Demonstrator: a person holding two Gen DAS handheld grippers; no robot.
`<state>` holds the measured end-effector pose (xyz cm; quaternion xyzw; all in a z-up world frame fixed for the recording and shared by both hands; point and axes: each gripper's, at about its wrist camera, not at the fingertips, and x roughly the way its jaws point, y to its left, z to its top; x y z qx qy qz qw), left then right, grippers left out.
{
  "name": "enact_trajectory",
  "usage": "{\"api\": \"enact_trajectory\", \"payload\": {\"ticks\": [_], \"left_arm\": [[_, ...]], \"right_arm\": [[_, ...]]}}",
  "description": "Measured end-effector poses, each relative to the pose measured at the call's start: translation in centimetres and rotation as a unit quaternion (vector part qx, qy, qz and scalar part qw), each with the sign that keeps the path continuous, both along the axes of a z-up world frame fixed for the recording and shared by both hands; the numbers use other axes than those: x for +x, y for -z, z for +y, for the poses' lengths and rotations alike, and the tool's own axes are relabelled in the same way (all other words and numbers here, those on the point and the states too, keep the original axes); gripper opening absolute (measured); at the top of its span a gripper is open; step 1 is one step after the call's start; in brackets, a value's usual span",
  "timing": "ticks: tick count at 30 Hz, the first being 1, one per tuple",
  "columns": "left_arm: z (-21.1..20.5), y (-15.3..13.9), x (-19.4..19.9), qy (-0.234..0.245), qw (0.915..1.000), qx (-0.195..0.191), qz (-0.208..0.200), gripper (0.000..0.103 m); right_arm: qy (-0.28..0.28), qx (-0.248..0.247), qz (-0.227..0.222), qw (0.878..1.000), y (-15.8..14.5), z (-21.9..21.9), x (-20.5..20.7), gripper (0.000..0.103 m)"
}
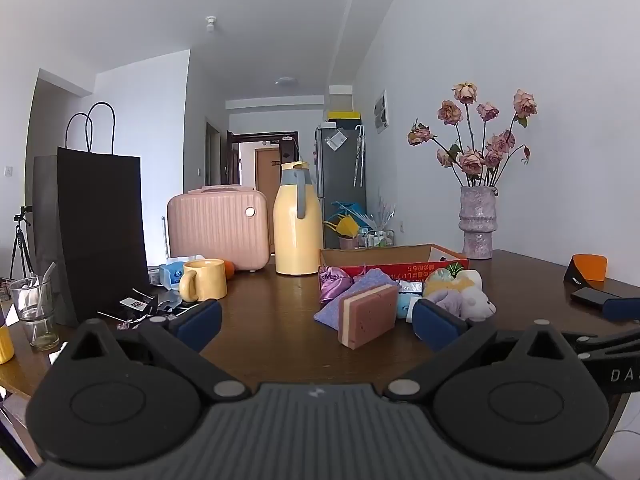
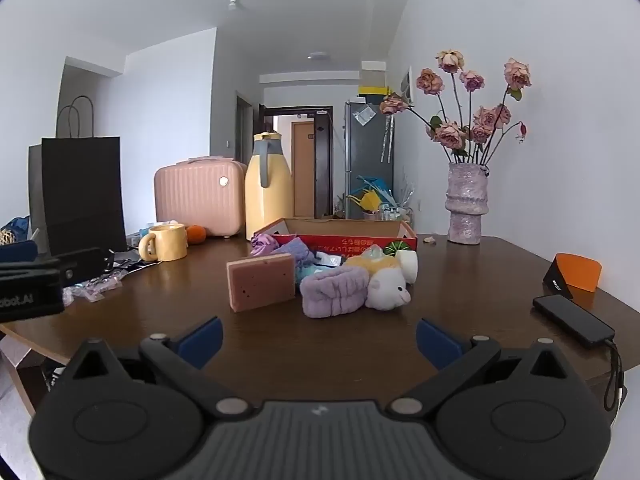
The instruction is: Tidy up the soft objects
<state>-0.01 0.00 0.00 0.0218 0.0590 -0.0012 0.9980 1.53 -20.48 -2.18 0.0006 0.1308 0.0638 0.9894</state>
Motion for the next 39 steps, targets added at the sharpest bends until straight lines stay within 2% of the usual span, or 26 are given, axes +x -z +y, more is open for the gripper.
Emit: {"api": "enact_trajectory", "payload": {"ticks": [1, 14, 39], "left_arm": [[0.0, 0.0, 0.0, 0.0, 1.0, 0.001, 0.002, 0.103], [-0.1, 0.0, 0.1, 0.0, 1.0, 0.005, 0.005, 0.103], [-0.1, 0.6, 0.4, 0.001, 0.9999, 0.004, 0.014, 0.103]], "right_arm": [[-0.002, 0.012, 0.011, 1.0, 0.0, 0.0, 0.1, 0.103], [0.001, 0.017, 0.003, 1.0, 0.0, -1.3, 0.2, 0.103], [0.014, 0.007, 0.003, 1.0, 0.0, -0.3, 0.0, 0.103]]}}
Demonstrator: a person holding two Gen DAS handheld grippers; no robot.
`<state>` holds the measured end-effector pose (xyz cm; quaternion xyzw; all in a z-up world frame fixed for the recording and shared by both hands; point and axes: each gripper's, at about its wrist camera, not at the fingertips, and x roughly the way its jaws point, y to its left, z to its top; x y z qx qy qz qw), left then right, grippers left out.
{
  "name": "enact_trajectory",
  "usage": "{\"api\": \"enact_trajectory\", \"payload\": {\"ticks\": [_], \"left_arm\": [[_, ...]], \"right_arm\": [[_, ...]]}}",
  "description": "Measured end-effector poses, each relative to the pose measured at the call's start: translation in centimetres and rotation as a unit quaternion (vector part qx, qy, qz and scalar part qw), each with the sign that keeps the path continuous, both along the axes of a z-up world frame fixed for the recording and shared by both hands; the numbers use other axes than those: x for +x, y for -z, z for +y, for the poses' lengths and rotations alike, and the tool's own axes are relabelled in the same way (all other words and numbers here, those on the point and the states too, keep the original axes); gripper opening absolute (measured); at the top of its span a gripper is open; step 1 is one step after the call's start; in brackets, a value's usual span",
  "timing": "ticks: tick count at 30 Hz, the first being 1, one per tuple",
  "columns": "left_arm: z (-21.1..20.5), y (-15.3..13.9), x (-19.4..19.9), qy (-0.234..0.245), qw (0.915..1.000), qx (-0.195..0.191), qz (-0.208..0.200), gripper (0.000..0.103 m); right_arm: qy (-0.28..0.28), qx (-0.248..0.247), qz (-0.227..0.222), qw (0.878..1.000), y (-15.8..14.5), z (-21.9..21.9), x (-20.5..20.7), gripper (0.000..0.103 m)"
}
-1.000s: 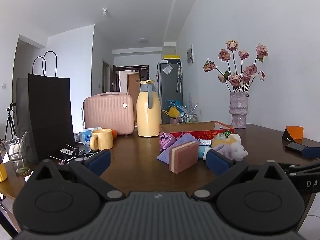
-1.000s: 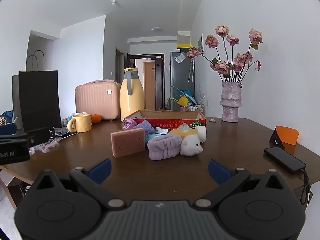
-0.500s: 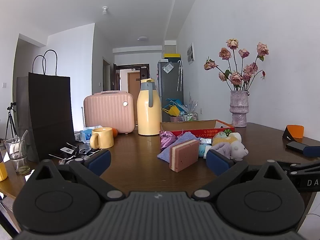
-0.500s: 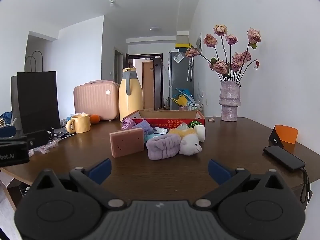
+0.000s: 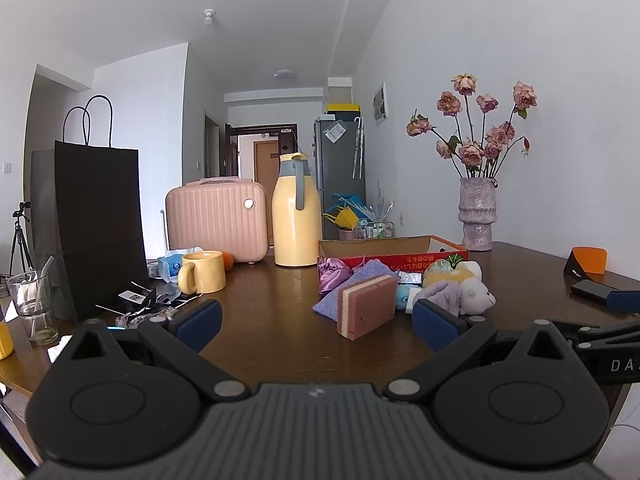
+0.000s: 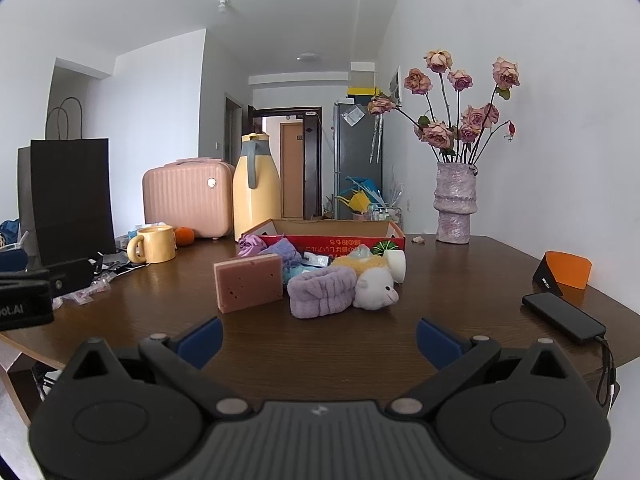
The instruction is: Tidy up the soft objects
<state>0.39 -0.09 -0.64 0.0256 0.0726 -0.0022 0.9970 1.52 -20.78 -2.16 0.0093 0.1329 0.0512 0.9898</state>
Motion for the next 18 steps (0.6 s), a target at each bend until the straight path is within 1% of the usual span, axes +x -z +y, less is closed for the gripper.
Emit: {"api": "enact_trajectory", "payload": {"ticks": [18], "left_arm": [[-0.05, 0.03, 0.13, 0.001, 1.0, 0.001, 0.0, 0.103]], "right_arm": [[0.002, -0.001, 0.0, 1.0, 0.19, -0.09, 0.14, 0.103]]}}
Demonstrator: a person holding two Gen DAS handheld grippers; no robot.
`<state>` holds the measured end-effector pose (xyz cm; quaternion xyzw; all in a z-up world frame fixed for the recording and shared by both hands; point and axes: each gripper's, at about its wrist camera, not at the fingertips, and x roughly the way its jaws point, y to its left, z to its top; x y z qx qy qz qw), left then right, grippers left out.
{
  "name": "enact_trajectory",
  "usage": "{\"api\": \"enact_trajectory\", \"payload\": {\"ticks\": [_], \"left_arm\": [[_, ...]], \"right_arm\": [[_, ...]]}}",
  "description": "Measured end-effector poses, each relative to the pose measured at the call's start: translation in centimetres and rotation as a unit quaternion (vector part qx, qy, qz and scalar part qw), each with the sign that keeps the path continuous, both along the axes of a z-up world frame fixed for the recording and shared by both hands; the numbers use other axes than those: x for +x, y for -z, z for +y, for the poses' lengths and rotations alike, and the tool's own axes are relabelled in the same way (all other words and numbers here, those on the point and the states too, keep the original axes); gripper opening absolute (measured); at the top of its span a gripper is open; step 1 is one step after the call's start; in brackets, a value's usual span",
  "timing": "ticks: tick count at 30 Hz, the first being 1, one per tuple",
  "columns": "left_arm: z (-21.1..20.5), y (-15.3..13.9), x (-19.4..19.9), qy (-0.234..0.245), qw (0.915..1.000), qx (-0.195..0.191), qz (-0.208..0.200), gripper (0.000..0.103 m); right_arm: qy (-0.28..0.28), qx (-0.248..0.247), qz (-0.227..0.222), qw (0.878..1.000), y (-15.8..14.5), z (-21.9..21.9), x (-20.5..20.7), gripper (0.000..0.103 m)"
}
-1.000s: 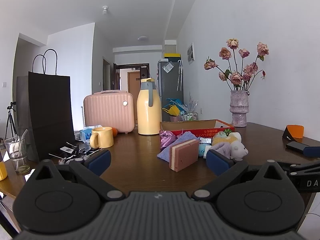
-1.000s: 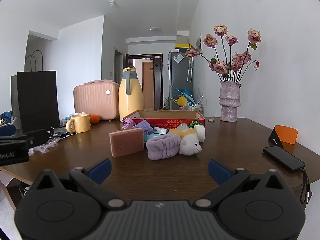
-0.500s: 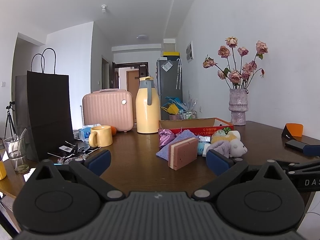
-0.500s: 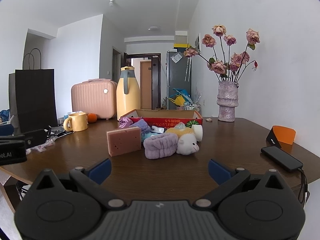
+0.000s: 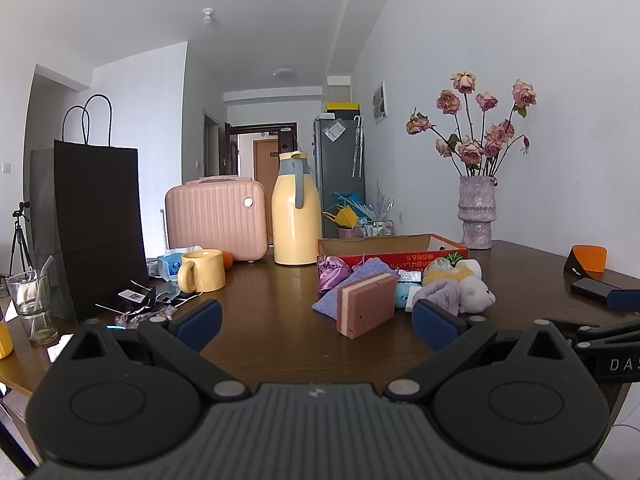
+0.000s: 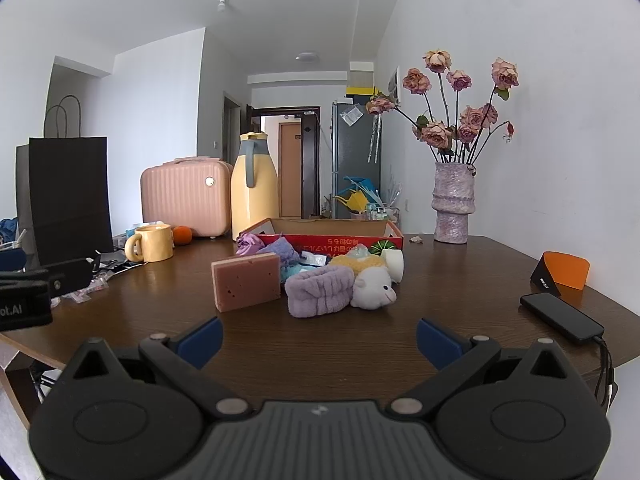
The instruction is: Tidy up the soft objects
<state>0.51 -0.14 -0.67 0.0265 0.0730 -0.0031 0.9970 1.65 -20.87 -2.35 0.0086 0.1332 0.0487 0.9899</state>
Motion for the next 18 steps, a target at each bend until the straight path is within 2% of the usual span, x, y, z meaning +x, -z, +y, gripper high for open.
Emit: {"api": "enact_trajectory", "payload": {"ticks": [18], "left_arm": [[0.12, 0.32, 0.18, -0.003, 1.0, -0.001, 0.007, 0.103]], "right_arm": [[0.001, -0.004, 0.002, 1.0, 0.1, 0.14, 0.14, 0.103]]}}
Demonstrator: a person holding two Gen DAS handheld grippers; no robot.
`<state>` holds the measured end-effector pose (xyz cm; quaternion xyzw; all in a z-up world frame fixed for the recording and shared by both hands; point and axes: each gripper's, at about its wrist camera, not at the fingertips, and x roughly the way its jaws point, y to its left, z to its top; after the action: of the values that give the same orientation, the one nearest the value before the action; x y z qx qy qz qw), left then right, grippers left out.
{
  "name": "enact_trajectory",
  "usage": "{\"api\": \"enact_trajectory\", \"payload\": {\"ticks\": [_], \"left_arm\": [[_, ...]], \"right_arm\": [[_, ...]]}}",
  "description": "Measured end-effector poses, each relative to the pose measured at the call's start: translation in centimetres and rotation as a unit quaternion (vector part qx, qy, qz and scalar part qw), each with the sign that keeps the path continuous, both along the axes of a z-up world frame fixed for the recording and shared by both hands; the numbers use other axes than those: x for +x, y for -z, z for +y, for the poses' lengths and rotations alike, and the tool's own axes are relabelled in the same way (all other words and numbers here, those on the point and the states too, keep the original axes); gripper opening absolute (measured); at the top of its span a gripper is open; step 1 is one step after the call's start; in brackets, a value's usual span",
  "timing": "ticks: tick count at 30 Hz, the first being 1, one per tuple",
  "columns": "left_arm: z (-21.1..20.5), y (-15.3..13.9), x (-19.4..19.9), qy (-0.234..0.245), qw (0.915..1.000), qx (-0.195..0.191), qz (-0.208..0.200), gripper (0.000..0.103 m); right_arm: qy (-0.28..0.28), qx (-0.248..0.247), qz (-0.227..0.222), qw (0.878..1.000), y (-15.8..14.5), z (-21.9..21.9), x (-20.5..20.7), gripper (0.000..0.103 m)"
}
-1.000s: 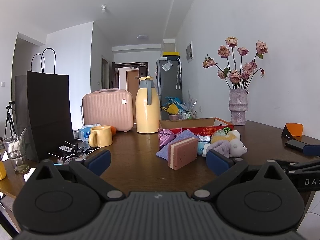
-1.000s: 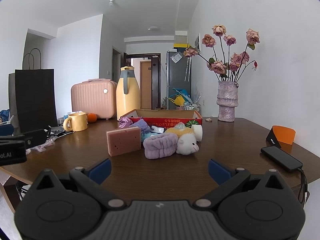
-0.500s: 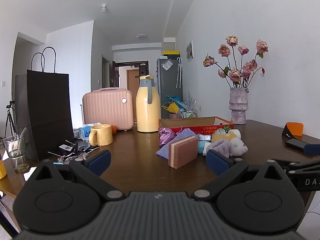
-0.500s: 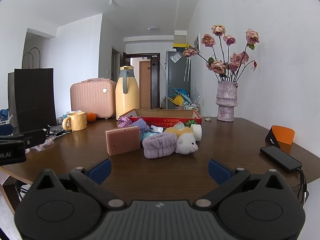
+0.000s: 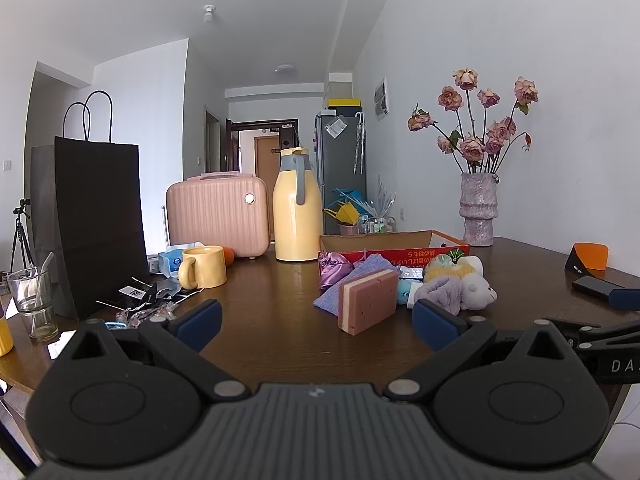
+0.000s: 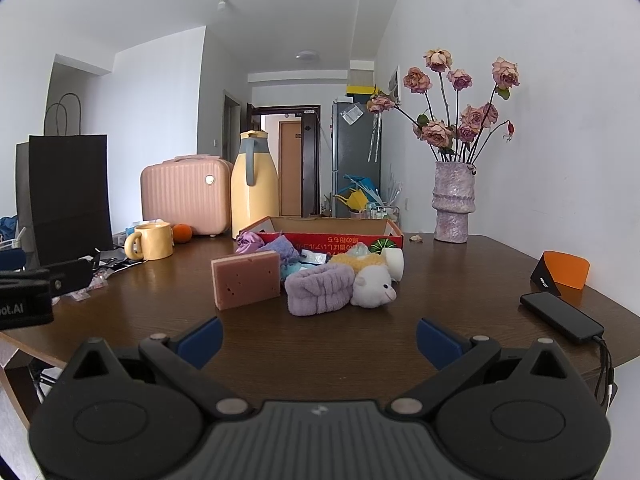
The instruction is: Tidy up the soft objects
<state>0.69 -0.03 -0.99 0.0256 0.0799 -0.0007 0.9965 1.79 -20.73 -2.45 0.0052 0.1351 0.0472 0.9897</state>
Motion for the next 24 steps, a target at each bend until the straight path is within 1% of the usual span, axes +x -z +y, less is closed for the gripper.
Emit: {"api": "enact_trajectory", "payload": {"ticks": [24], "left_arm": [[0.06, -0.06, -0.07, 0.0, 1.0, 0.002, 0.001, 0.103]], "right_arm": [[0.005, -0.002, 0.002, 1.0, 0.09, 0.02, 0.12, 0.103]]}}
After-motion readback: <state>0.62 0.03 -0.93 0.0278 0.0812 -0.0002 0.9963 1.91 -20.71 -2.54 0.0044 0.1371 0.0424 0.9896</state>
